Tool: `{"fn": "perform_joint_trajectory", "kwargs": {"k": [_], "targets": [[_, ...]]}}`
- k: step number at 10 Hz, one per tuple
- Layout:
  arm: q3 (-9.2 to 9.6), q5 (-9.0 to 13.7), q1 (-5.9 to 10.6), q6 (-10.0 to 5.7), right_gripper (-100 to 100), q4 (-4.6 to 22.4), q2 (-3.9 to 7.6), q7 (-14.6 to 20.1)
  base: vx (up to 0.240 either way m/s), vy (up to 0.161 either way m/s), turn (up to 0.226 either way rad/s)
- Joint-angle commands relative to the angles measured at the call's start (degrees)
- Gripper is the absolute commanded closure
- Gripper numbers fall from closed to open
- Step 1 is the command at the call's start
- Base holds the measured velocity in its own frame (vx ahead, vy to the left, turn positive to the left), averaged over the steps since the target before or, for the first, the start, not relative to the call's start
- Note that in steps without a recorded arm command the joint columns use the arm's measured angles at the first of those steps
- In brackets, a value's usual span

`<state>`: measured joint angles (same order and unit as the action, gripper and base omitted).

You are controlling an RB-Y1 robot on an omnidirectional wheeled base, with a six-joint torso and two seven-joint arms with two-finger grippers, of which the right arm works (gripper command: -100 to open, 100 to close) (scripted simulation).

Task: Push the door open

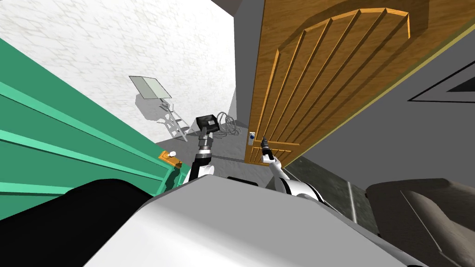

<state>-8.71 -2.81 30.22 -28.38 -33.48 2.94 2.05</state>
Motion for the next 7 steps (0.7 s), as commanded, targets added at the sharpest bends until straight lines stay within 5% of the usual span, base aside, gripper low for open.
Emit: {"fn": "perform_joint_trajectory", "kwargs": {"k": [1,3,4,7], "targets": [[-0.10,0.2,0.66,-1.09,-100,1.9,-0.12,-0.4,-0.023,0.006,0.010],[0.63,1.2,1.02,-0.80,-100,1.8,-2.86,-2.8,-0.118,0.012,-0.142],[0.63,1.2,1.02,-0.80,-100,1.8,-2.86,-2.8,-0.132,0.029,-0.022],[1.09,1.9,1.24,-0.62,-100,1.7,-5.18,-4.4,-0.146,0.117,-0.046]]}}
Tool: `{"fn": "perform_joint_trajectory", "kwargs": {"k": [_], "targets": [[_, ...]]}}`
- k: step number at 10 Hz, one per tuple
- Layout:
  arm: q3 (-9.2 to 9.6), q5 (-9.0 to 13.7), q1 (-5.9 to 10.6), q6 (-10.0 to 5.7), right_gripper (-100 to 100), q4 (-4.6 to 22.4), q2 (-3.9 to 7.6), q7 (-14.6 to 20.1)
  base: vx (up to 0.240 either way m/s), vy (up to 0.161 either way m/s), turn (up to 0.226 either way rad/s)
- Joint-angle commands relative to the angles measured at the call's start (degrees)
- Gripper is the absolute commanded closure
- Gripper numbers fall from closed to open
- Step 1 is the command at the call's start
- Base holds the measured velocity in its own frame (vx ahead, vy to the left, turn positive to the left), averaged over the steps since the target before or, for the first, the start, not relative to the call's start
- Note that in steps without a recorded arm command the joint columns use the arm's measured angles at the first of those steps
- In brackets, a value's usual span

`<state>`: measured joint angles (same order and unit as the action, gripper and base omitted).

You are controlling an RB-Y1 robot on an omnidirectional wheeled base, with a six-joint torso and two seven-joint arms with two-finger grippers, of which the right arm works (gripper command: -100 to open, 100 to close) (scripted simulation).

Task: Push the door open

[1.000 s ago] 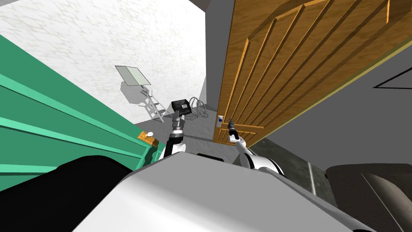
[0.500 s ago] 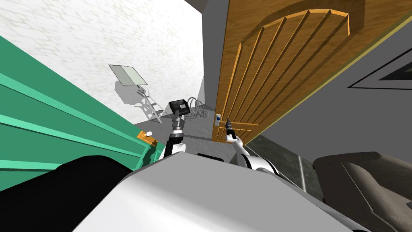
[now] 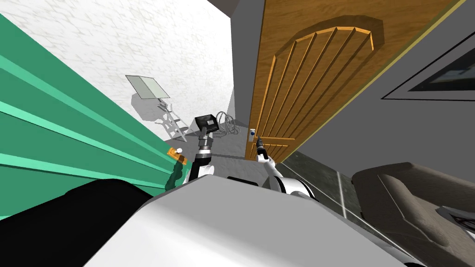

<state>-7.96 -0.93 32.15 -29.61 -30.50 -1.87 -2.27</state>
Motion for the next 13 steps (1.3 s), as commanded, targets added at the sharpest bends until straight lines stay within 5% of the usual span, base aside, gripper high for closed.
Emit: {"fn": "perform_joint_trajectory", "kwargs": {"k": [1,13], "targets": [[0.37,0.0,-0.68,0.62,-100,-1.3,-0.55,-0.2,0.016,-0.001,0.020],[0.39,0.0,-0.66,0.63,-100,-1.3,-0.69,-0.2,-0.003,0.009,-0.005]]}}
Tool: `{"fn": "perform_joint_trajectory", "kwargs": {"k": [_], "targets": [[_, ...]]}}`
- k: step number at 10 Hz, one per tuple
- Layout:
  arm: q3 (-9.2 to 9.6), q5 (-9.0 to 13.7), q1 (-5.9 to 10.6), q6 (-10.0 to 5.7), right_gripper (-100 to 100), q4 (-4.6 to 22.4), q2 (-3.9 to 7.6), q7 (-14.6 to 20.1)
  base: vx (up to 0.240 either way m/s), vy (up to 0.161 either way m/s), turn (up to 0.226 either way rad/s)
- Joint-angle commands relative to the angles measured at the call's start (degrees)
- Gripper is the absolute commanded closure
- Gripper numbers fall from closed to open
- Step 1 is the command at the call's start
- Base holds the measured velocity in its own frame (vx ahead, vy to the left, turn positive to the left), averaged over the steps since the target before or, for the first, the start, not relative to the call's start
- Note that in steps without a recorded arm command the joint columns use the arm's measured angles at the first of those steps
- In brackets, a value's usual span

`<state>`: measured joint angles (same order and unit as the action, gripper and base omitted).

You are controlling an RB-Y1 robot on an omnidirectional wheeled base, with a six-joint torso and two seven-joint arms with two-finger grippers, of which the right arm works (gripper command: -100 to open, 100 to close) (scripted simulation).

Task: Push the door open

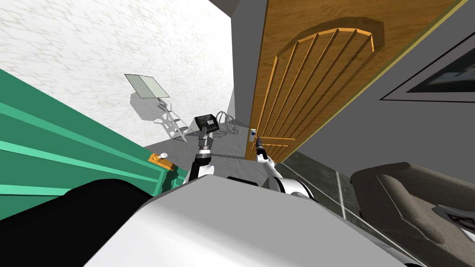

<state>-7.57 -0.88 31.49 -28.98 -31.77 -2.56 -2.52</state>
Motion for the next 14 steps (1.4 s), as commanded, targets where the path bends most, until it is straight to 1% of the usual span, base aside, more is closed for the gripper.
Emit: {"fn": "perform_joint_trajectory", "kwargs": {"k": [1,2,4,5,6,7,8,14], "targets": [[0.00,0.0,0.00,0.00,-100,0.0,0.00,0.0,0.000,0.000,0.000],[0.03,0.1,0.03,-0.02,-100,0.1,1.69,0.0,0.044,-0.034,-0.015],[0.03,0.1,0.03,-0.02,-100,0.1,1.69,0.0,0.036,-0.039,-0.009],[0.10,0.1,0.07,-0.05,-100,0.1,3.28,-0.1,0.041,-0.038,-0.032],[0.31,0.4,0.22,-0.15,-100,0.4,0.92,-0.2,-0.030,0.079,-0.048],[0.32,0.4,0.22,-0.15,-100,0.4,0.50,-0.2,-0.086,0.132,-0.022],[0.33,0.4,0.23,-0.15,-100,0.4,-0.08,-0.2,0.020,0.008,0.039],[0.33,0.4,0.23,-0.15,-100,0.4,-0.08,-0.2,0.002,0.002,0.007]]}}
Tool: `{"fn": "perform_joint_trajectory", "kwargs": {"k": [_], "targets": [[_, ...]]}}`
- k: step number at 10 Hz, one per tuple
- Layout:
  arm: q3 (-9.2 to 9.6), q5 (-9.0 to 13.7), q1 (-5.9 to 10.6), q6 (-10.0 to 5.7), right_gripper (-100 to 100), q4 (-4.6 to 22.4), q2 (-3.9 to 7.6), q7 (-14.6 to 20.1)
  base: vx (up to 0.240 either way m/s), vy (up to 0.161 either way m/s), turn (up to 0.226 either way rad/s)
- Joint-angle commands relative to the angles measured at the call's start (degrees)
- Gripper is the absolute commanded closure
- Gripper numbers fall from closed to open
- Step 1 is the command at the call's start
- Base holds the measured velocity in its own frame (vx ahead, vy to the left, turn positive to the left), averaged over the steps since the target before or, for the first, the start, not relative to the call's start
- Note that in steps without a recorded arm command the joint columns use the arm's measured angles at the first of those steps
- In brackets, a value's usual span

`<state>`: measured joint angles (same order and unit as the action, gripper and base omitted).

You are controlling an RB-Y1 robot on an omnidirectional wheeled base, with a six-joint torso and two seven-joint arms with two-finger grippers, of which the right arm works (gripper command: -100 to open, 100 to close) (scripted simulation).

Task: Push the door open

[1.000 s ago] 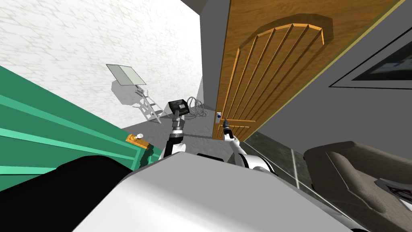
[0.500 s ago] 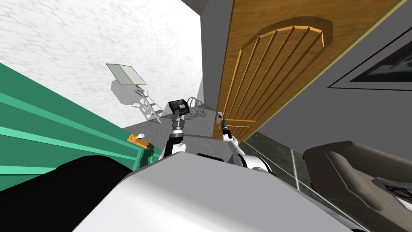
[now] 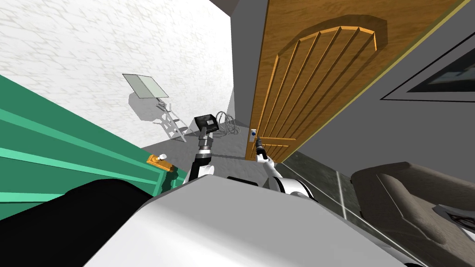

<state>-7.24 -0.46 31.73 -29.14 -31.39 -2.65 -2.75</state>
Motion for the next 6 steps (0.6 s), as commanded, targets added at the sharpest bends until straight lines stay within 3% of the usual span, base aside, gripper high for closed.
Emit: {"fn": "perform_joint_trajectory", "kwargs": {"k": [1,3,4,5,6], "targets": [[0.00,0.0,-0.01,0.01,-100,0.0,0.00,0.0,-0.003,-0.004,-0.012],[0.00,0.0,-0.01,0.01,-100,0.0,0.00,0.0,-0.004,-0.005,-0.014],[-0.01,0.0,-0.01,0.00,-100,0.0,1.72,0.0,0.040,-0.027,-0.009],[-0.01,0.0,-0.01,0.01,-100,0.0,2.64,0.0,0.066,-0.064,-0.022],[-0.01,0.0,-0.01,0.01,-100,0.0,2.64,0.0,0.046,-0.054,-0.001]]}}
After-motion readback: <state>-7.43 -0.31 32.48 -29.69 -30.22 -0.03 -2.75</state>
